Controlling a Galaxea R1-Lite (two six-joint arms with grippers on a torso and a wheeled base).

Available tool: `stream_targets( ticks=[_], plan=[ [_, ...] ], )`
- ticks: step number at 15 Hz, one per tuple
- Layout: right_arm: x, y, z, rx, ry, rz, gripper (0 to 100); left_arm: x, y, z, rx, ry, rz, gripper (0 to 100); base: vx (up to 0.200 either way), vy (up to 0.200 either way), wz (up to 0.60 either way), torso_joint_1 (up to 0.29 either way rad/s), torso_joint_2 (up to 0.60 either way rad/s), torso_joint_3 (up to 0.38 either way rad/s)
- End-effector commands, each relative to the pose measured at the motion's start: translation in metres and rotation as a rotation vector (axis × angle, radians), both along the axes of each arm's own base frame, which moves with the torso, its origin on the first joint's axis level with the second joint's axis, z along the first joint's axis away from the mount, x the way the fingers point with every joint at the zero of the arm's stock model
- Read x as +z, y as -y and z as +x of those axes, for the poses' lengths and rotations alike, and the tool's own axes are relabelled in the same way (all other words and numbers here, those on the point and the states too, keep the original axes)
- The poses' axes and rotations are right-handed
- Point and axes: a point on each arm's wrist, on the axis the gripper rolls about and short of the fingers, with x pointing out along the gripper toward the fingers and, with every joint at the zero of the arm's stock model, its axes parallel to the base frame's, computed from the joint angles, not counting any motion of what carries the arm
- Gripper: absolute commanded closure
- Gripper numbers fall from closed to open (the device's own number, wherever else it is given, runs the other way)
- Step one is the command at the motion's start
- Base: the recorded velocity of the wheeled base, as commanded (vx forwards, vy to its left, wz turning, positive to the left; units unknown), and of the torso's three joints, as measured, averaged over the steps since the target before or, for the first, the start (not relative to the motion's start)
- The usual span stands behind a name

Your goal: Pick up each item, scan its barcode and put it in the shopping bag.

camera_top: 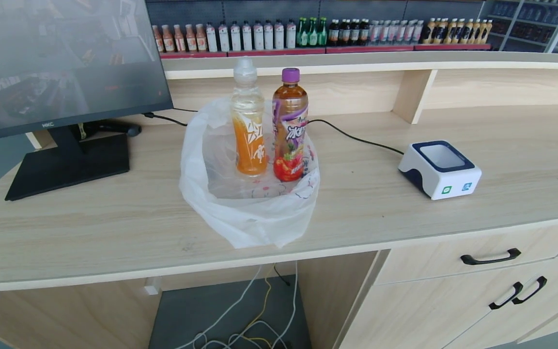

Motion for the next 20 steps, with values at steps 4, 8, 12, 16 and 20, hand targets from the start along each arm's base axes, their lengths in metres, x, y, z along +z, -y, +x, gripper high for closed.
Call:
stream_targets(
  ticks=[4,8,12,16,20],
  plan=[
    [-0.0002,0.0000,0.0002,0.000,-0.003,0.004,0,0.0001,0.0000,0.0001,0.002,0.000,-0.002,0,0.000,-0.200,0.00,0.010,0.01,0.000],
    [-0.0002,0.0000,0.0002,0.004,-0.003,-0.010,0,0.0001,0.0000,0.0001,0.001,0.000,-0.002,0,0.000,-0.200,0.15,0.006,0.00,0.002],
    [-0.0004,0.0000,0.0002,0.002,-0.005,-0.013,0,0.0001,0.0000,0.0001,0.001,0.000,-0.003,0,0.000,-0.200,0.00,0.002,0.00,0.002],
    [-0.0004,0.0000,0.0002,0.004,-0.005,-0.013,0,0.0001,0.0000,0.0001,0.001,0.000,-0.003,0,0.000,-0.200,0.00,0.002,0.00,-0.001],
    [-0.0004,0.0000,0.0002,0.002,-0.005,-0.013,0,0.0001,0.0000,0.0001,0.002,0.000,-0.003,0,0.000,-0.200,0.00,0.005,0.00,0.002]
  ],
)
